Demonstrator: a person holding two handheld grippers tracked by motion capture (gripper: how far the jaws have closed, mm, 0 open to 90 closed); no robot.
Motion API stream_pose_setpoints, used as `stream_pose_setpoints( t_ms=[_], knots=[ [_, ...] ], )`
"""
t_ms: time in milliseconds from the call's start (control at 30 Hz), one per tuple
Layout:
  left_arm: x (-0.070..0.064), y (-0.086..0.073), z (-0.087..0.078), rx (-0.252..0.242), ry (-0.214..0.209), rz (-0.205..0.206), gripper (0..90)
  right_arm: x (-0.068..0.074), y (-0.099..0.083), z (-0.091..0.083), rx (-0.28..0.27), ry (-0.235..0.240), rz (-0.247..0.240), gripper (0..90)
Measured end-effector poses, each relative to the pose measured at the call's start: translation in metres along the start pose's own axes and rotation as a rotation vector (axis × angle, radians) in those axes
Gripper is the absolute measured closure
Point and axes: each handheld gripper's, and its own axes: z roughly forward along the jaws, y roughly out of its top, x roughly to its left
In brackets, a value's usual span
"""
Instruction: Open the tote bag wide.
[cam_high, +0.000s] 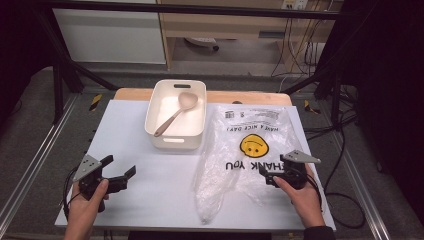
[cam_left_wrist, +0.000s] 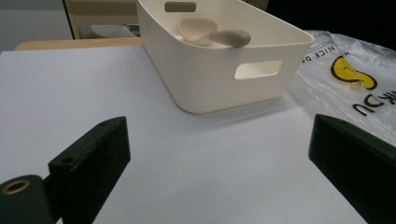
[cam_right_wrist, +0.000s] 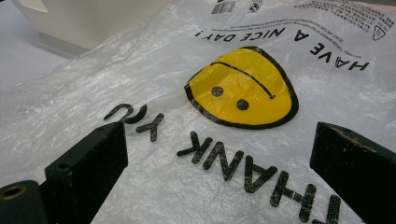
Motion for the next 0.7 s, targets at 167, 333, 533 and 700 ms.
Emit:
stream_pose_setpoints(
  t_ms=[167, 333, 533, 700],
  knots=[
    [0.002, 0.001, -0.001, -0.004, 0.012, -0.012, 5.2, -0.003, 0.005, -0.003, -0.012, -0.018, -0.006, 5.6],
    [0.003, 0.001, -0.002, -0.006, 0.026, -0.013, 5.1, -0.016, 0.014, -0.008, -0.004, -0.047, 0.031, 6.5],
    [0.005, 0.0, -0.001, -0.006, 0.035, -0.025, 5.6, -0.045, 0.032, -0.01, 0.023, -0.094, 0.002, 11.7],
    [0.004, -0.001, 0.0, 0.004, 0.032, -0.024, 5.7, -0.074, 0.04, -0.004, 0.034, -0.122, 0.011, 13.4]
  ],
)
